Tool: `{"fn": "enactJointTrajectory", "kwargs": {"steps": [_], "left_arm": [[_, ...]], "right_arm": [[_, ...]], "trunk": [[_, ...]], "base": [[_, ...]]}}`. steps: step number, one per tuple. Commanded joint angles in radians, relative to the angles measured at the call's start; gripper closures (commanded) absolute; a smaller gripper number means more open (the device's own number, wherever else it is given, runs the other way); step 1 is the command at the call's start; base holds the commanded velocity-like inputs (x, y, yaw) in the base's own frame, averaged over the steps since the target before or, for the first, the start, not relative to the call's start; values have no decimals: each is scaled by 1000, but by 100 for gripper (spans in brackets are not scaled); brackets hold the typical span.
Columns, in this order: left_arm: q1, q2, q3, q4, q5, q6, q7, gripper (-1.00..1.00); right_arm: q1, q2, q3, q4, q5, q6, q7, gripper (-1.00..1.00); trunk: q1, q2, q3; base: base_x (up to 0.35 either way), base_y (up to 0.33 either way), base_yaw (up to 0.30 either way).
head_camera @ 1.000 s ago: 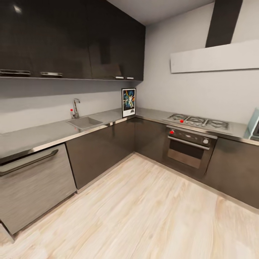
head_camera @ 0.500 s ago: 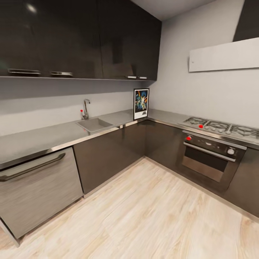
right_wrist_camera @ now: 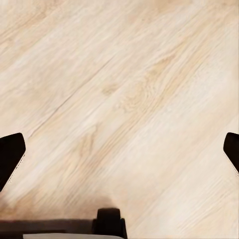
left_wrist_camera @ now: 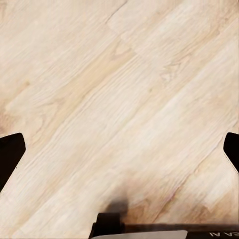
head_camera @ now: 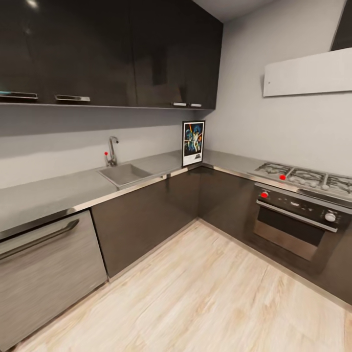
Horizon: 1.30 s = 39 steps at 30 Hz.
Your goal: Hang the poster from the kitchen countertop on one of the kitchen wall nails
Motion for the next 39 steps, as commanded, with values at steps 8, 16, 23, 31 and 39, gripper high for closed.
{"fn": "enactJointTrajectory", "kwargs": {"steps": [8, 16, 23, 31, 39], "left_arm": [[0, -1, 5, -1, -11, -2, 1, -100], [0, -1, 5, -1, -11, -2, 0, -100], [0, -1, 6, -1, -10, -2, 0, -100], [0, -1, 6, -1, -11, -2, 0, -100], [0, -1, 6, -1, -11, -2, 1, -100]], "right_arm": [[-1, 0, -1, 1, 0, -3, 0, -100], [-1, 0, -1, 1, 0, -3, 0, -100], [-1, 0, 0, 1, 0, -3, 0, -100], [-1, 0, -1, 1, 0, -3, 0, -100], [-1, 0, -1, 1, 0, -3, 0, -100]], "trunk": [[1, 0, -1], [1, 0, -1], [1, 0, -1], [1, 0, 2], [1, 0, 5]], "base": [[339, 0, 0], [339, 0, 0], [339, 0, -18], [339, -10, -228], [339, -76, -264]]}}
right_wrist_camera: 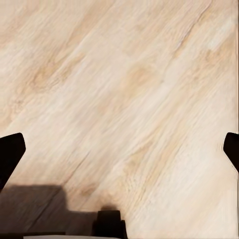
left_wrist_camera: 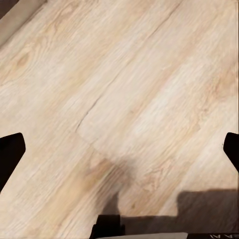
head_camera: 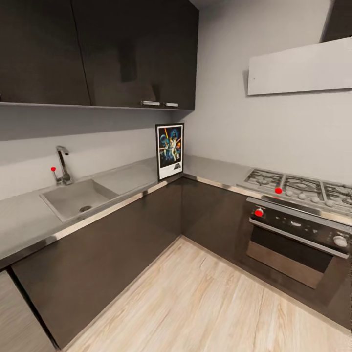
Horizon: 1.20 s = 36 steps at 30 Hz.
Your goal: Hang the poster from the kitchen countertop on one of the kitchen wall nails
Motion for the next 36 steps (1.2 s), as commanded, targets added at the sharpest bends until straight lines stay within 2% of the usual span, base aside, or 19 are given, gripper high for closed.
{"fn": "enactJointTrajectory", "kwargs": {"steps": [1, 12, 27, 32, 33, 34, 35, 36], "left_arm": [[0, -1, 5, -2, -10, -2, 0, -100], [0, -1, 6, -2, -10, -2, 0, -100], [0, -1, 5, -2, -10, -3, -3, -100], [0, -1, 4, -7, -9, -11, -5, -100], [0, -3, -3, -50, -8, -57, -7, -100], [0, -4, -5, -87, -8, -67, -7, -100], [0, -3, -1, -308, -8, -75, -10, -100], [0, -3, -1, -366, -8, -76, -11, -100]], "right_arm": [[-1, 0, 0, 1, 0, -3, 0, -100], [-1, 0, 1, 1, 0, -3, 0, -100], [-1, 0, 2, -2, 0, -3, 0, -100], [-1, -1, 0, -5, 0, -5, 0, -100], [-1, -7, -1, -5, 0, -5, -1, -100], [-1, -8, -1, -5, 1, -5, -2, -100], [-1, -10, -2, -5, 2, -6, -3, -100], [-1, -10, -2, -5, 2, -6, -3, -100]], "trunk": [[1, 0, 0], [1, 0, 3], [1, 0, 3], [1, 0, 3], [1, 0, 3], [1, 0, 3], [1, 0, 3], [1, 0, 3]], "base": [[339, -87, -266], [339, -89, -208], [335, -55, -11], [77, -1, 0], [8, 0, 0], [5, 0, 0], [1, 0, 0], [0, 0, 0]]}}
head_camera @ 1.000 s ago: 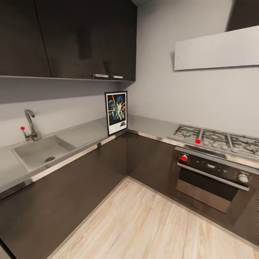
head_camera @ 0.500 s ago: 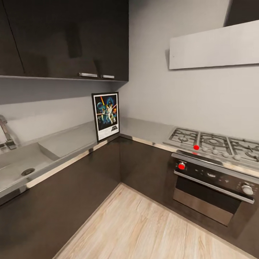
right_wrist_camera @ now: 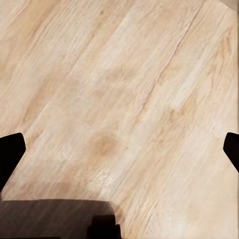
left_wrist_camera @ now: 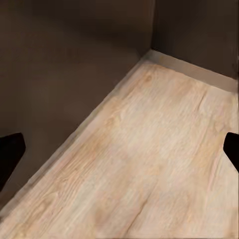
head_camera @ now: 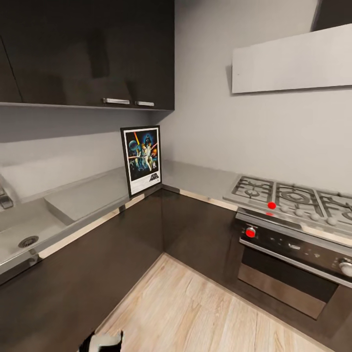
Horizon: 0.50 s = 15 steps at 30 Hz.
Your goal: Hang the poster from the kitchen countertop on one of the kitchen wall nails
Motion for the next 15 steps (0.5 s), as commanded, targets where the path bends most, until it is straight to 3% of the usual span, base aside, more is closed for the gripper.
{"fn": "enactJointTrajectory", "kwargs": {"steps": [1, 4, 5, 9, 11, 15], "left_arm": [[0, -1, 1, -164, -10, 6, -2, -100], [0, -2, -3, -314, -11, 82, -7, -100], [0, -2, -5, -396, -11, 157, -18, -100], [-4, -2, -7, -539, -11, 316, -77, -100], [-19, -2, -8, -565, -11, 350, -98, -100], [-110, -3, -8, -594, -11, 425, -125, -100]], "right_arm": [[-1, 0, 1, 1, 0, -3, -1, -100], [-1, 0, 1, 1, -1, -3, -1, -100], [-1, 0, 1, 1, -1, -3, -1, -100], [-1, -1, 1, 1, -1, -3, -1, -100], [-1, -1, 1, 1, -1, -5, -1, -100], [-1, -2, 1, 1, 0, -33, 0, -100]], "trunk": [[0, 0, -1], [0, 0, -1], [0, 0, -1], [0, 0, -1], [0, 0, -1], [0, 0, -1]], "base": [[0, 0, 0], [0, 0, 0], [0, 0, 0], [0, 0, 0], [0, 0, 0], [0, 0, 0]]}}
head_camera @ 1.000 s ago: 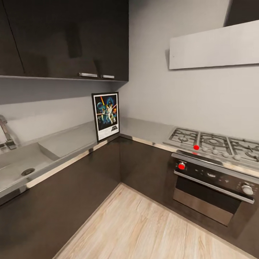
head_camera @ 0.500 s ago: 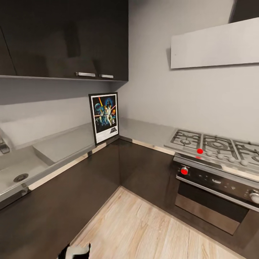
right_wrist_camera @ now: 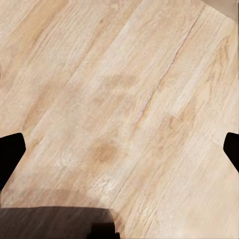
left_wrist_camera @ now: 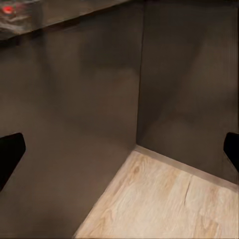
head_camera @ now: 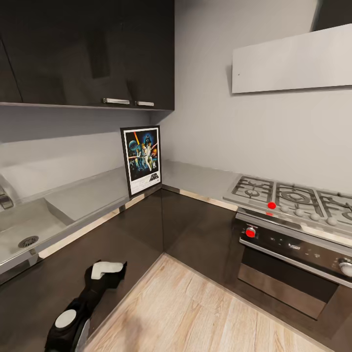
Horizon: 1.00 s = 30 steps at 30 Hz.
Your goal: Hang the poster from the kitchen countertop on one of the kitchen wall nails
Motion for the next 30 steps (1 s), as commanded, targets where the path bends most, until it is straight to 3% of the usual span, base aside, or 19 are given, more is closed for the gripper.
{"fn": "enactJointTrajectory", "kwargs": {"steps": [1, 4, 5, 9, 12, 14, 17, 20, 22, 30], "left_arm": [[-50, -1, 3, -6, -10, 52, -15, -100], [-129, 0, 3, -9, -9, 132, -28, -100], [-189, 0, 3, -9, -10, 180, -48, -100], [-316, 0, 4, 15, -11, 245, -102, -100], [-467, 0, 5, 87, -13, 278, -133, -100], [-524, 0, 5, 128, -13, 283, -137, -100], [-661, 6, 6, 267, -13, 290, -140, -100], [-690, 23, 16, 306, -13, 288, -140, -100], [-704, 36, 60, 330, -12, 285, -141, -100], [-710, 44, 113, 339, -12, 281, -143, -100]], "right_arm": [[-1, 0, 0, 1, 1, -21, 0, -100], [-1, -1, 1, 1, 1, -43, 0, -100], [-1, -1, 1, 1, 1, -51, 0, -100], [-1, -1, 2, 1, 1, -61, 0, -100], [-1, -1, 2, 1, 1, -66, 0, -100], [-1, -1, 2, 1, 1, -66, 0, -100], [-1, -1, 3, 1, 1, -68, 0, -100], [-1, -3, 2, 1, 1, -68, 0, -100], [-1, -9, 3, 1, 1, -68, 1, -100], [-1, -13, 4, 1, 1, -68, 1, -100]], "trunk": [[0, -1, -1], [0, -1, -1], [0, -1, -1], [0, -1, -1], [0, -1, -1], [0, -1, -1], [0, -1, -1], [0, -1, -1], [0, -1, -1], [0, -1, -1]], "base": [[0, 0, 0], [0, 0, 0], [0, 0, 0], [0, 0, 0], [0, 0, 0], [0, 0, 0], [0, 0, 0], [0, 0, 0], [0, 0, 0], [100, 46, 0]]}}
